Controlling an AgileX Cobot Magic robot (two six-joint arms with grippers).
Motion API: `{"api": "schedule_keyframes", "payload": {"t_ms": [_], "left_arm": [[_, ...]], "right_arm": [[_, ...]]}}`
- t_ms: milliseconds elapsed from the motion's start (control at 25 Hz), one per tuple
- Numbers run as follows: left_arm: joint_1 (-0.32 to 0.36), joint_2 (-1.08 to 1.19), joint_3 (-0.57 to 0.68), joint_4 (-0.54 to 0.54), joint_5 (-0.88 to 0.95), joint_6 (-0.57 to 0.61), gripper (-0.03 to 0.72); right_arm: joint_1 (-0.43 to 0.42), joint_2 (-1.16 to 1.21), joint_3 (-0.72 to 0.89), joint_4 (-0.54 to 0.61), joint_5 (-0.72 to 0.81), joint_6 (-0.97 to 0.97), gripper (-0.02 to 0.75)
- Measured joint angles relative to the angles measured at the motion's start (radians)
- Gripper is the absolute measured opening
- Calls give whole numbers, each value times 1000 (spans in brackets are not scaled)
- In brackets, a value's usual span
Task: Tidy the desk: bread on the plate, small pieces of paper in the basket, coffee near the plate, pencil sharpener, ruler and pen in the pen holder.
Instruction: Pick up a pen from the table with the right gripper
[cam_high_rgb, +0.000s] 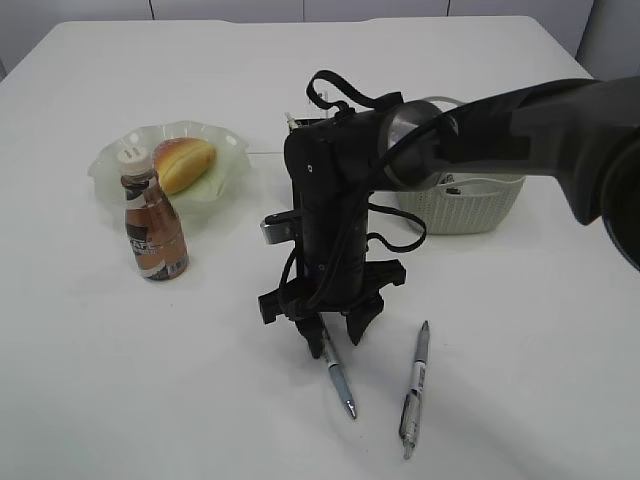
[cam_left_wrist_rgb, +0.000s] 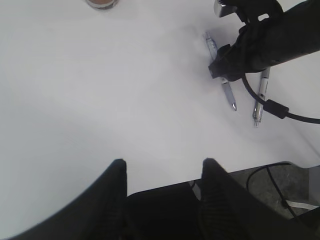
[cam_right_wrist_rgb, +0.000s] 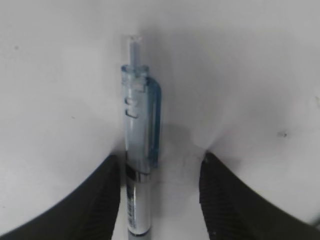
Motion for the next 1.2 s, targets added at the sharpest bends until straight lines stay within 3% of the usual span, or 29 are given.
{"api": "schedule_keyframes", "payload": {"t_ms": [120, 320, 400, 680, 1000, 1200], "left_arm": [[0, 0, 0, 4, 0, 0, 354], [0, 0, 0, 6, 0, 0, 352], [0, 0, 0, 6, 0, 0, 351], [0, 0, 0, 6, 0, 0, 350], [0, 0, 0, 6, 0, 0, 341], [0, 0, 0, 6, 0, 0, 337]], "right_arm": [[0, 0, 0, -2, 0, 0, 393], [0, 0, 0, -7, 0, 0, 134], [0, 0, -1, -7, 1, 0, 90], [0, 5, -14, -7, 17, -3, 84], [0, 37, -188, -20, 79, -27, 81], [0, 20, -200, -34, 87, -31, 81]]}}
